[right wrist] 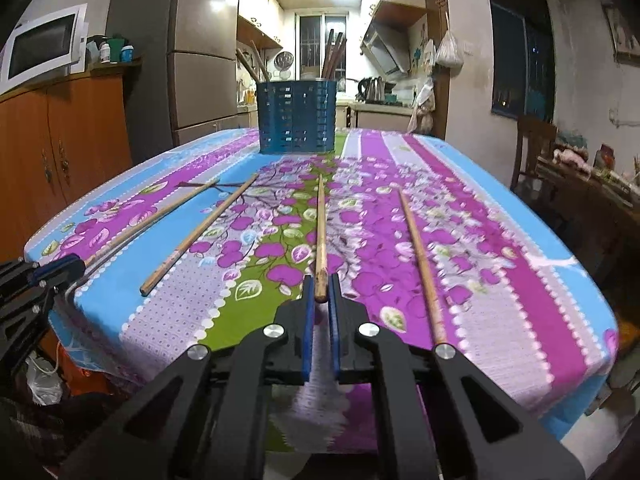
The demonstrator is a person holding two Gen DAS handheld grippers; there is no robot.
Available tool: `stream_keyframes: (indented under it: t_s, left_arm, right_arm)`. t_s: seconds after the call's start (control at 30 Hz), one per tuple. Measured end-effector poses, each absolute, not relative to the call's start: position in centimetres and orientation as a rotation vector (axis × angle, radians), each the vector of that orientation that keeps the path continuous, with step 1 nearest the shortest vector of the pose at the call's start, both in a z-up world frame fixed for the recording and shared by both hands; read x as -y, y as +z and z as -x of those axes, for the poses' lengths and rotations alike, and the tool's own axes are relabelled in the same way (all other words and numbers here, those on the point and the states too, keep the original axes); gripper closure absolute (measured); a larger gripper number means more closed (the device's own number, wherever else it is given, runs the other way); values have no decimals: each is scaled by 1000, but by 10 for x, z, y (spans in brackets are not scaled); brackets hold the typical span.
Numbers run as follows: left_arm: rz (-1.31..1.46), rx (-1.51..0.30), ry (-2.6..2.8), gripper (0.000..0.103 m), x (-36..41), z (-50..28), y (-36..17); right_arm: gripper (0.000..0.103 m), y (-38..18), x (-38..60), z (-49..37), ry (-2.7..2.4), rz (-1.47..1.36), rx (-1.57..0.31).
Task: Organize utensils
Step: 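Lift both chopsticks and carry them over the blue holder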
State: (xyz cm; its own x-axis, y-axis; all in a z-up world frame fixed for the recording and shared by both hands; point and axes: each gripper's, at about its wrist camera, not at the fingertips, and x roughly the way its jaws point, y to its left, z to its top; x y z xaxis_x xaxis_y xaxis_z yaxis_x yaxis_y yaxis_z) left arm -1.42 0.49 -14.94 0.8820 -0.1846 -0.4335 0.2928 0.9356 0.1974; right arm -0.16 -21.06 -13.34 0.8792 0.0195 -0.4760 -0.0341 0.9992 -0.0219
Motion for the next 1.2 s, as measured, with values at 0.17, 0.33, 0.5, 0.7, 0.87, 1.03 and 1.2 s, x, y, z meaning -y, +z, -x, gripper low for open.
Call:
stream_keyframes:
  t_s: [0.17, 0.33, 0.5, 0.7, 0.87, 1.03, 1.2]
  left_arm:
    - [-266, -373, -251, 95, -11, 19, -135]
    - [-250, -335, -269, 95, -19, 21, -117]
    - [-228, -279, -275, 95, -25, 22, -92]
    - [-263, -195, -259, 95, -22, 21, -62]
    - [-285, -144, -244, 95, -20, 9, -40]
    - [-323, -83, -219, 95, -12, -4, -21]
    - [-355, -32, -211, 95, -2, -15, -5]
  right_arm:
    - [98, -114, 208, 12, 19, 94, -433]
    - [98, -94, 208, 17, 33, 109, -378]
    - [98, -65, 207, 18, 69, 133, -316]
    - [98, -30, 212, 6, 105, 134, -254]
    - [98, -11, 213, -4, 131, 138, -223]
    - [98, 3, 210, -18, 150, 157, -212]
    - [98, 11, 208, -29, 173, 163, -209]
